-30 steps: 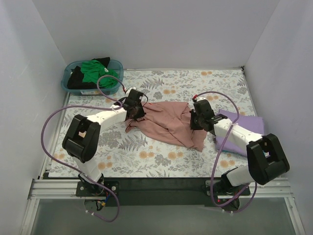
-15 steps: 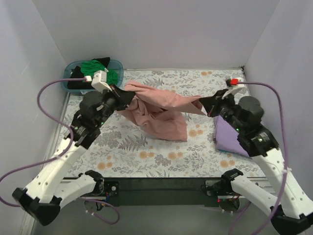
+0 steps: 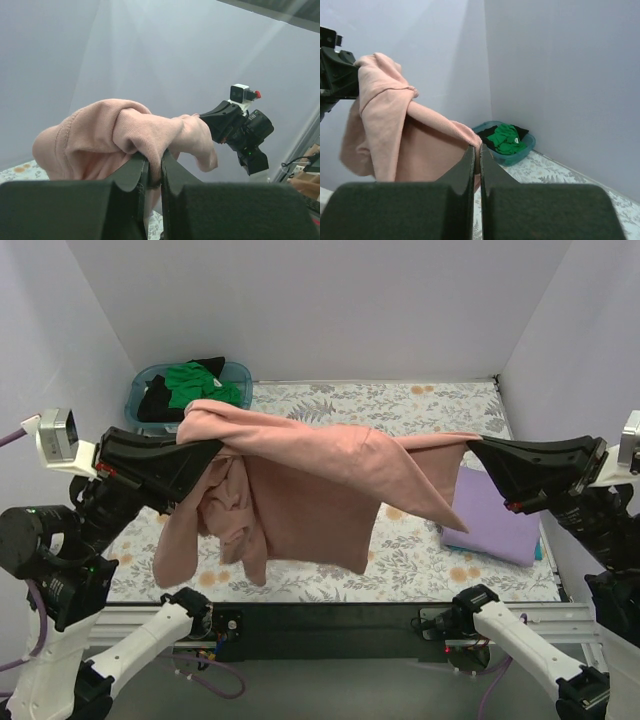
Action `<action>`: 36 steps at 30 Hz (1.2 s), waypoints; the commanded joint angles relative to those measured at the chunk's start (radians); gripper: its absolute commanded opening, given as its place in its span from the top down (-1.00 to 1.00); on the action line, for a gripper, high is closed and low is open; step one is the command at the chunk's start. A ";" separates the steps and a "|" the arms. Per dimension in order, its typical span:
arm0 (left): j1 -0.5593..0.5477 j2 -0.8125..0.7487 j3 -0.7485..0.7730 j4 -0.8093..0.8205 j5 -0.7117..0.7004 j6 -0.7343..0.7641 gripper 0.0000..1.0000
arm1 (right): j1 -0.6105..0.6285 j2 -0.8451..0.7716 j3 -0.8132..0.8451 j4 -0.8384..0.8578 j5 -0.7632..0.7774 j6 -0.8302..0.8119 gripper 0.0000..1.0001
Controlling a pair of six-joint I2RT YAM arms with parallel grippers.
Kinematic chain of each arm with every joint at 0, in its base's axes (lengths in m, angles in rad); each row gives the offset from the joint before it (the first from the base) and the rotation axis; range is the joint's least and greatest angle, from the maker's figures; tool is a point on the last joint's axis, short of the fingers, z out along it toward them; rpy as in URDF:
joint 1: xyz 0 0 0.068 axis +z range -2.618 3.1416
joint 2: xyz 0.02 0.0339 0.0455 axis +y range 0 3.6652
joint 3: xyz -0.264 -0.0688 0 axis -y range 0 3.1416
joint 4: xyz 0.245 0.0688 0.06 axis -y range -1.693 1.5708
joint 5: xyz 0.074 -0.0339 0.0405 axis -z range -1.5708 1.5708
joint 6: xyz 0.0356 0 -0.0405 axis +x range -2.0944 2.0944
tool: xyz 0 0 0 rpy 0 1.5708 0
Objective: Fold and stack the t-shirts
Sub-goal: Flatten the tshirt out
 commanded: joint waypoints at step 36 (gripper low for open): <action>0.303 0.437 -0.579 -0.252 -0.398 -0.143 -0.96 | 0.412 0.511 -0.798 0.122 0.382 0.254 -0.97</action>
